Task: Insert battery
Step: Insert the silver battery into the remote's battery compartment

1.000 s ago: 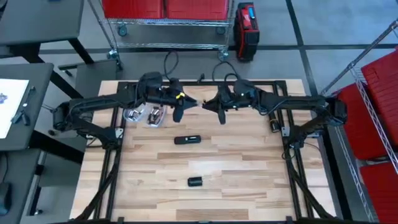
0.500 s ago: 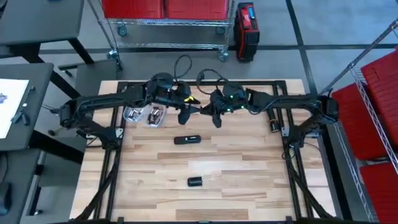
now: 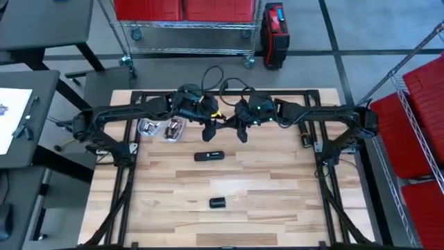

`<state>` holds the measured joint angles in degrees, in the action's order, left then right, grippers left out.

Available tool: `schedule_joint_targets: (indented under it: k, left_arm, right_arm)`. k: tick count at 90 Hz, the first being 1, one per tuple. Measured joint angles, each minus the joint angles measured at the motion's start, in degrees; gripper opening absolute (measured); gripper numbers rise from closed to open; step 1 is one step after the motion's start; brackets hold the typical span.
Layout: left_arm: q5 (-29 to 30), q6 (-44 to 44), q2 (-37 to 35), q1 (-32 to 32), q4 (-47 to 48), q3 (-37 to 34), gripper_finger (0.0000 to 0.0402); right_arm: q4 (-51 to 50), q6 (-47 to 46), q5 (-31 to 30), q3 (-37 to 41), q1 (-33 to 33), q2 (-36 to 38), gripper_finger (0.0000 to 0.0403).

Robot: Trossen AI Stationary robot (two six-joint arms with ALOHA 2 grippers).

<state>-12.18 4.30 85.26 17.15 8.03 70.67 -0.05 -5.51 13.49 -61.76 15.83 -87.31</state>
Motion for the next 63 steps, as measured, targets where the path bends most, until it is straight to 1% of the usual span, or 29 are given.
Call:
schedule_joint_targets:
  k: [11, 46, 63]
  left_arm:
    - [0.0, -0.1, 0.1, 0.1, 0.1, 0.0, 0.0152]
    - [-0.1, 0.9, -0.2, 0.1, 0.2, 0.0, 0.0070]
    - [-0.1, 1.0, -0.2, 0.6, 0.3, 0.0, 0.0052]
  right_arm:
    - [-0.1, 0.0, 0.0, 0.0, -0.2, 0.0, 0.0020]
    - [-0.1, 1.0, 0.1, 0.0, -0.2, 0.0, 0.0020]
    - [-1.1, 1.1, 0.1, 0.0, -0.1, 0.0, 0.0020]
